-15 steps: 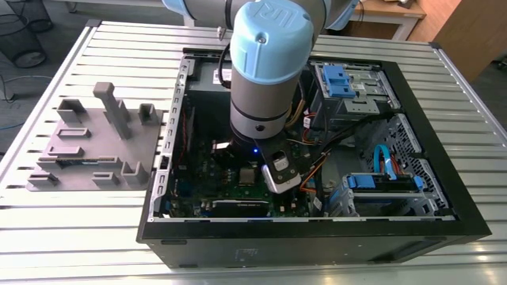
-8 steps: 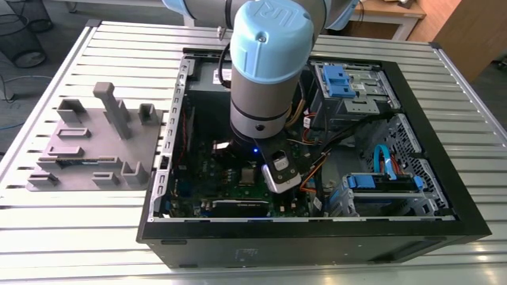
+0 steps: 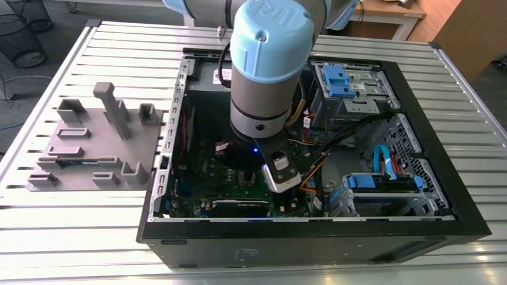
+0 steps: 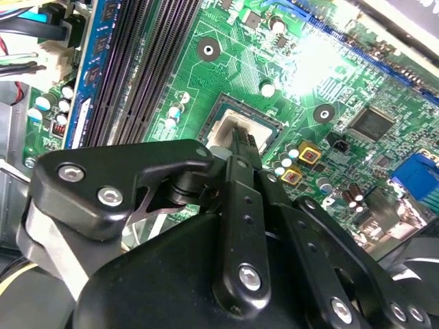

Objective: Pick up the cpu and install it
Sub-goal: 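Place the cpu into insertion slot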

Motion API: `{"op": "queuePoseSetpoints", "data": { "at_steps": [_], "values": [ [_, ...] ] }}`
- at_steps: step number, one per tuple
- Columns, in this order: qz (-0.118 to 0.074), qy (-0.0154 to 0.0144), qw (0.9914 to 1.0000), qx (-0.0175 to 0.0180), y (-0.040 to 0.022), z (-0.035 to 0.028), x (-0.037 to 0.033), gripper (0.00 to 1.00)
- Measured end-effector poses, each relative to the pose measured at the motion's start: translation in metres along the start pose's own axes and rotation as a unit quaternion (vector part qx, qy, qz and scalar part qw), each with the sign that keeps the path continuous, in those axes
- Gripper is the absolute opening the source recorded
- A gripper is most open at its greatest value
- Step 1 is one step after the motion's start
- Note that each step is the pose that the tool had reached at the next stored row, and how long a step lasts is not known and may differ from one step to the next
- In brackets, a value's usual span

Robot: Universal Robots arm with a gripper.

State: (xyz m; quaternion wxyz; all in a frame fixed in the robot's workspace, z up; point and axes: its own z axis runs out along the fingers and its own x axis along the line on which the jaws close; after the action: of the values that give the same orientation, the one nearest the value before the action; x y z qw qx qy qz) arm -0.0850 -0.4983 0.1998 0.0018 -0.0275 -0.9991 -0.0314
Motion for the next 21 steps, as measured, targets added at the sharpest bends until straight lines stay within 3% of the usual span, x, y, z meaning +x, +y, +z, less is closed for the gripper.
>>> {"op": "queuePoseSetpoints", "data": {
  "at_steps": [6, 9, 13, 21],
  "values": [
    [0.001, 0.0, 1.0, 0.0, 0.0, -0.0004, 0.0, 0.11],
    [0.013, -0.0008, 0.99992, 0.0, -0.0001, 0.0011, 0.0, 0.11],
    [0.015, -0.001, 0.99988, 0.0, -0.0001, 0.0018, 0.0001, 0.11],
    [0.015, -0.0007, 0.99988, 0.0006, -0.0007, 0.0072, 0.0019, 0.11]
  ]
}}
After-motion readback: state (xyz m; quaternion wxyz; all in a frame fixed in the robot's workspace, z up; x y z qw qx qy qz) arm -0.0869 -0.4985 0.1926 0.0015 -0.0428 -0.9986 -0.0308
